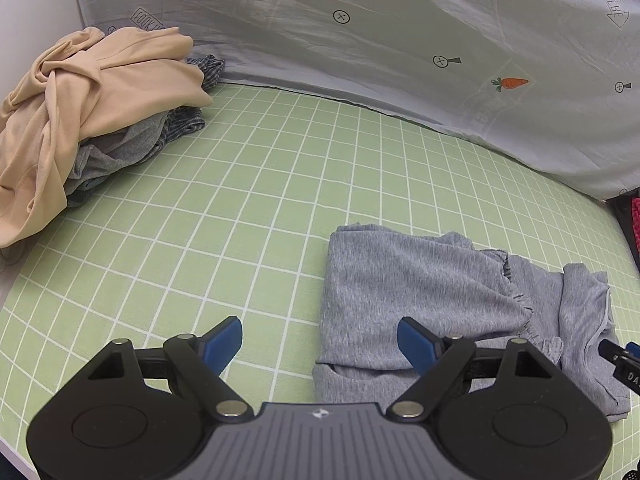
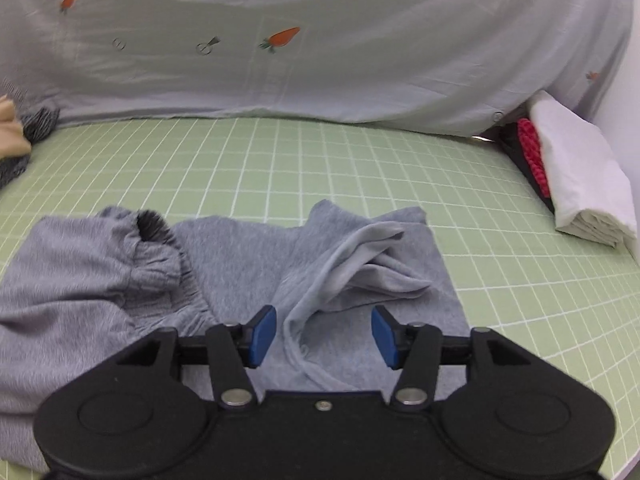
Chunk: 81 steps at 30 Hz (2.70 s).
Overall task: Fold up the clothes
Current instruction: 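Grasp the leg hem with the right gripper and fold it over the waistband, then open the right gripper and release the folded sweatpants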
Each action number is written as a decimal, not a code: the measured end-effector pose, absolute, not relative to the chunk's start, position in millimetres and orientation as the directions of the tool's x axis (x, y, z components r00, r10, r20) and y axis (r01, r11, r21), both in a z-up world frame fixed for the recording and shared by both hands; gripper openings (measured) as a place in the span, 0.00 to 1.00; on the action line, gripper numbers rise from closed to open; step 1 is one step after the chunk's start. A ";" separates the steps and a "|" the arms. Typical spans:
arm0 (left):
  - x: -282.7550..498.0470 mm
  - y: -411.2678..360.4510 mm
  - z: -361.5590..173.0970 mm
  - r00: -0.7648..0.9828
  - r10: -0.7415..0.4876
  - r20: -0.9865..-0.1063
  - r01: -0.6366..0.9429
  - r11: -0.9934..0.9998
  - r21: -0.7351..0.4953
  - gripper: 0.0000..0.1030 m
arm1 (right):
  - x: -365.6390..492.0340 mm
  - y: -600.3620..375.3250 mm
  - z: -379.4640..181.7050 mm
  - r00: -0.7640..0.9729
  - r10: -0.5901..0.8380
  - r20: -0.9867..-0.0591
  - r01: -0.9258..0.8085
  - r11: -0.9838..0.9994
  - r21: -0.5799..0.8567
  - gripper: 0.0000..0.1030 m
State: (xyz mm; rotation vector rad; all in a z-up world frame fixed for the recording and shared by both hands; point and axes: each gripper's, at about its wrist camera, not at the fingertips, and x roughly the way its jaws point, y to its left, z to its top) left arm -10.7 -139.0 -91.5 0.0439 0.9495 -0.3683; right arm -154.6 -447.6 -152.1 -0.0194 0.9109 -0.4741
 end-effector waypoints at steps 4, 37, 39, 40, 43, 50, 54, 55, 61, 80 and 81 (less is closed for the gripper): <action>-10.7 -145.0 -91.9 0.525 -0.282 -0.803 0.323 0.939 -0.119 0.84 | -163.0 -466.8 -152.6 0.495 -0.442 -0.748 0.441 0.870 -0.222 0.71; 65.1 -187.0 -130.9 0.470 -0.150 -0.870 0.126 0.987 -0.102 0.86 | -61.3 -502.0 -158.1 0.645 -0.247 -0.723 0.266 0.960 -0.090 0.88; 60.9 -185.0 -128.2 0.476 -0.154 -0.866 0.132 0.986 -0.103 0.86 | -63.2 -494.0 -152.8 0.667 -0.203 -0.716 0.242 0.969 -0.049 0.88; 58.2 -183.7 -125.8 0.482 -0.157 -0.862 0.135 0.985 -0.104 0.86 | -67.4 -492.7 -150.1 0.667 -0.217 -0.712 0.258 0.965 -0.051 0.88; 49.7 -178.9 -115.9 0.503 -0.171 -0.847 0.148 0.983 -0.111 0.86 | -82.6 -496.1 -146.2 0.641 -0.293 -0.710 0.333 0.939 -0.086 0.88; 13.7 -165.9 -101.2 0.516 -0.204 -0.832 0.203 0.973 -0.113 0.87 | -135.9 -515.5 -155.2 0.501 -0.427 -0.753 0.529 0.840 -0.124 0.88; -8.7 -158.5 -106.4 0.484 -0.207 -0.850 0.232 0.967 -0.104 0.87 | -156.7 -500.8 -162.7 0.478 -0.404 -0.780 0.517 0.847 -0.121 0.88; -13.7 -156.3 -107.7 0.477 -0.206 -0.854 0.238 0.966 -0.100 0.87 | -159.8 -493.7 -163.2 0.485 -0.389 -0.783 0.501 0.857 -0.116 0.88; -41.2 -136.8 -115.5 0.442 -0.196 -0.875 0.257 0.963 -0.086 0.87 | -172.9 -437.0 -165.7 0.533 -0.292 -0.794 0.334 0.935 -0.119 0.88; -12.7 -126.5 -141.7 0.348 -0.325 -0.879 0.287 0.930 -0.230 0.87 | -209.8 -442.7 -147.1 0.457 -0.380 -0.804 0.559 0.826 -0.072 0.93; -9.0 -130.0 -145.3 0.338 -0.332 -0.881 0.296 0.926 -0.235 0.87 | -209.4 -445.0 -148.5 0.432 -0.393 -0.812 0.583 0.808 -0.082 0.94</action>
